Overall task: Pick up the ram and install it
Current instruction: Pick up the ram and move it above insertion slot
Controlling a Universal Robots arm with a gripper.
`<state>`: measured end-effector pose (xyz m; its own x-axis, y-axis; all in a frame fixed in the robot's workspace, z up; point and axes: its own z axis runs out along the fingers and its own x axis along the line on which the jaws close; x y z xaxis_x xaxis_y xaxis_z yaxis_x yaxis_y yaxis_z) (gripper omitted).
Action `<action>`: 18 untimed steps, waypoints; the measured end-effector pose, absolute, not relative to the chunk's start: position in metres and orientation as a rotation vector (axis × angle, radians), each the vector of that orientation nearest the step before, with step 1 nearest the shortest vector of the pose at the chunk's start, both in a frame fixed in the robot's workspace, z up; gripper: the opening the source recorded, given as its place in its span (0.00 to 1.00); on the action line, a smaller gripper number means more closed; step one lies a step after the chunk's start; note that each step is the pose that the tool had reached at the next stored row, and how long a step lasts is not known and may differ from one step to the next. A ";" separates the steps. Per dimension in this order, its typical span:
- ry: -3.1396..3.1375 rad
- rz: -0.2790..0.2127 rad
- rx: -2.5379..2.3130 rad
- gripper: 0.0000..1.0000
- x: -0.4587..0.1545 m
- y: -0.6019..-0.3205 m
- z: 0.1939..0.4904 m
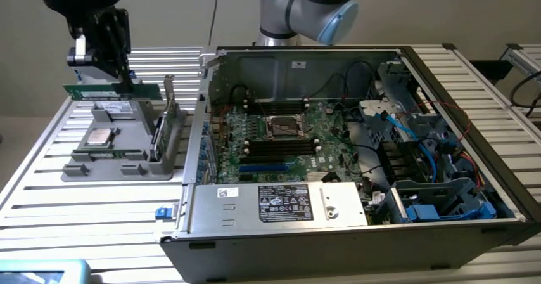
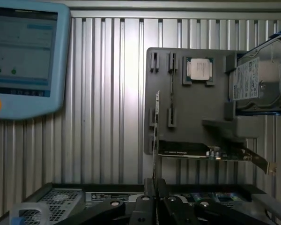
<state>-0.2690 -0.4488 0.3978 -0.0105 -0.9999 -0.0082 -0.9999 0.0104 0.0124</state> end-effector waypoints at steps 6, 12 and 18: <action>-2.230 -0.025 2.207 0.13 -0.242 -0.449 0.405; -2.229 -0.026 2.207 0.13 -0.215 -0.449 0.405; -2.225 -0.028 2.209 0.13 -0.187 -0.449 0.405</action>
<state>-0.1874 -0.4492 0.4049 -0.0073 -0.9999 -0.0081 -0.9998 0.0072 0.0173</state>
